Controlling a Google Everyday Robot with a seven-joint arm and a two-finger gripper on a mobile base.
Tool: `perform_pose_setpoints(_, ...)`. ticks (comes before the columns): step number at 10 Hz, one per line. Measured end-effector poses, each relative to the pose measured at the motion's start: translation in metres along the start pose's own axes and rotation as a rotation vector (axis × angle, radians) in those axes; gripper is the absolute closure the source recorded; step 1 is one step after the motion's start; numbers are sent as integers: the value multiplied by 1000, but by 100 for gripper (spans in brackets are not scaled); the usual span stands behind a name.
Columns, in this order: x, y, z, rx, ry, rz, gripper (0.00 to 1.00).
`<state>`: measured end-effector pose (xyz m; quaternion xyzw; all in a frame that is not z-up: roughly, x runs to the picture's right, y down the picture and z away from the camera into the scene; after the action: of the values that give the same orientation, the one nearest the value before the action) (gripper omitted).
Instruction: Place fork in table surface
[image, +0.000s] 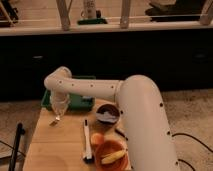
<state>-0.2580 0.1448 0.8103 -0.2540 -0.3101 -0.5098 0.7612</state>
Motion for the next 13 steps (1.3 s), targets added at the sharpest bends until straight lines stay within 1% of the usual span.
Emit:
perform_pose_setpoints(1,-4,1,7,-7,-15,-31,97)
perform_pose_setpoints(2,-9,3,17,-22,-40,-72,97)
perform_pose_setpoints(3,-13,2,26,-24,-62,-98,97)
perform_pose_setpoints(5,-12,8,41,-32,-100,-122,97)
perform_pose_setpoints(7,-15,10,48,-37,-124,-135,97)
perform_pose_setpoints(9,-17,10,52,-39,-137,-142,97)
perform_pose_setpoints(12,-20,12,52,-46,-140,-147,97)
perform_pose_setpoints(13,-20,12,52,-48,-139,-146,95)
